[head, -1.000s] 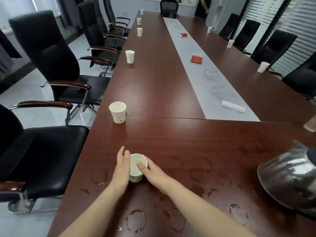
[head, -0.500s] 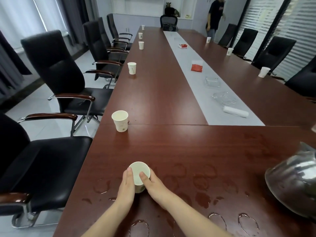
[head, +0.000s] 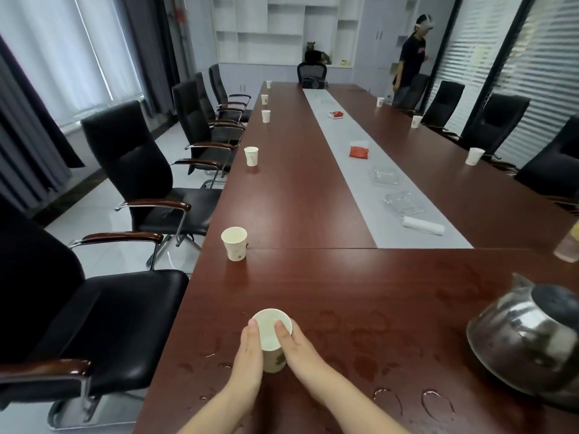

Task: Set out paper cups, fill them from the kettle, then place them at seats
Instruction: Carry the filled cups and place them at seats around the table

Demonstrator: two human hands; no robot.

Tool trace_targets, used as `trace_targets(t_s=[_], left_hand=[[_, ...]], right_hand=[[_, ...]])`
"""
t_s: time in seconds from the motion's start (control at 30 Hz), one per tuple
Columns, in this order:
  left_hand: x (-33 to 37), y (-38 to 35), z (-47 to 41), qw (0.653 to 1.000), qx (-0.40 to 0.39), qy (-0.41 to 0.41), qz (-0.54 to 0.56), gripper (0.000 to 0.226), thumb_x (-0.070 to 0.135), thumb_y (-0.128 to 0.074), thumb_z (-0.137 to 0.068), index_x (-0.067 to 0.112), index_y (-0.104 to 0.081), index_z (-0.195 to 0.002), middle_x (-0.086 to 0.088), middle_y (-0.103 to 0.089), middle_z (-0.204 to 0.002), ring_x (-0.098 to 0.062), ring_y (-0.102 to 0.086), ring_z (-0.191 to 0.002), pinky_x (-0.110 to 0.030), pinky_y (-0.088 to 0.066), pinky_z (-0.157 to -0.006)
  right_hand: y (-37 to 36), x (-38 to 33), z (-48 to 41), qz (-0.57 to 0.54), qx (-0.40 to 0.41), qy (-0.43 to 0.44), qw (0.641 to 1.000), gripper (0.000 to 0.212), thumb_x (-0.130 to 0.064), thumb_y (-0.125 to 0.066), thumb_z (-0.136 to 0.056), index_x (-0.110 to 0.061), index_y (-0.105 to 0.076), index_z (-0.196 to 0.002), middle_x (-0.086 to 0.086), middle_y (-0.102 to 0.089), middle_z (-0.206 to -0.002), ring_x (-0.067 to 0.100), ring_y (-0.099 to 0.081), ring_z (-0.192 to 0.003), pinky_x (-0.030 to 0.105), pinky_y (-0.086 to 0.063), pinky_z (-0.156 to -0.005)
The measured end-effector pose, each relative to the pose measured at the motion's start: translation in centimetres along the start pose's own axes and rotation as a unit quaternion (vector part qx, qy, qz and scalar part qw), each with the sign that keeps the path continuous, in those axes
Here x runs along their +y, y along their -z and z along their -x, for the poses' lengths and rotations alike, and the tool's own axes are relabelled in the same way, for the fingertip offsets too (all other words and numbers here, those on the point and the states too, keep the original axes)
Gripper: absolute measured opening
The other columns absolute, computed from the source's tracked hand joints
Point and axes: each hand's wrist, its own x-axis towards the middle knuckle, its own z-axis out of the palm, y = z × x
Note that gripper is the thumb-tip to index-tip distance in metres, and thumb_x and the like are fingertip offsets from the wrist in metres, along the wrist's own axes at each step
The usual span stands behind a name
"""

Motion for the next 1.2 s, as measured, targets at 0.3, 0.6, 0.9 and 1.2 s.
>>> trace_targets(t_s=[0.3,0.6,0.9,1.2], left_hand=[[2.0,0.0,5.0,0.998,0.038,0.014,0.047,0.052,0.069,-0.032,-0.087,0.031,-0.06,-0.111,-0.005,-0.067,-0.113,-0.025,-0.063,-0.105,-0.052,-0.048,-0.097],[2.4,2.2,12.1,0.992,0.114,0.017,0.051,0.059,0.079,-0.03,-0.073,0.038,-0.057,-0.105,-0.003,-0.064,-0.113,-0.028,-0.06,-0.108,-0.051,-0.047,-0.097],[2.3,7.6,18.1,0.974,0.205,0.003,0.098,0.038,0.057,-0.03,-0.095,0.03,-0.056,-0.1,-0.007,-0.063,-0.11,-0.028,-0.06,-0.105,-0.052,-0.046,-0.097],[3.6,19.2,20.8,0.955,0.267,-0.021,0.131,0.039,0.056,-0.029,-0.097,0.027,-0.052,-0.111,-0.001,-0.06,-0.1,-0.02,-0.059,-0.093,-0.047,-0.05,-0.094]], right_hand=[[-0.4,-2.0,3.7,-0.007,0.003,0.025,1.0,0.015,-0.044,-0.038,-0.099,-0.038,-0.049,-0.107,-0.011,-0.061,-0.114,0.008,-0.055,-0.11,0.023,-0.042,-0.094],[-2.4,-3.2,9.5,-0.004,-0.078,0.039,0.996,0.018,-0.04,-0.039,-0.1,-0.032,-0.048,-0.113,-0.013,-0.06,-0.106,0.0,-0.056,-0.094,0.008,-0.043,-0.066],[-8.4,-4.2,13.0,0.051,-0.156,0.054,0.985,0.031,-0.045,-0.039,-0.099,-0.026,-0.05,-0.122,-0.006,-0.06,-0.119,0.011,-0.055,-0.111,0.02,-0.045,-0.083],[-20.5,-7.4,13.6,0.08,-0.235,0.068,0.966,0.038,-0.044,-0.038,-0.099,-0.022,-0.045,-0.129,-0.004,-0.057,-0.118,0.013,-0.054,-0.11,0.027,-0.045,-0.091]])
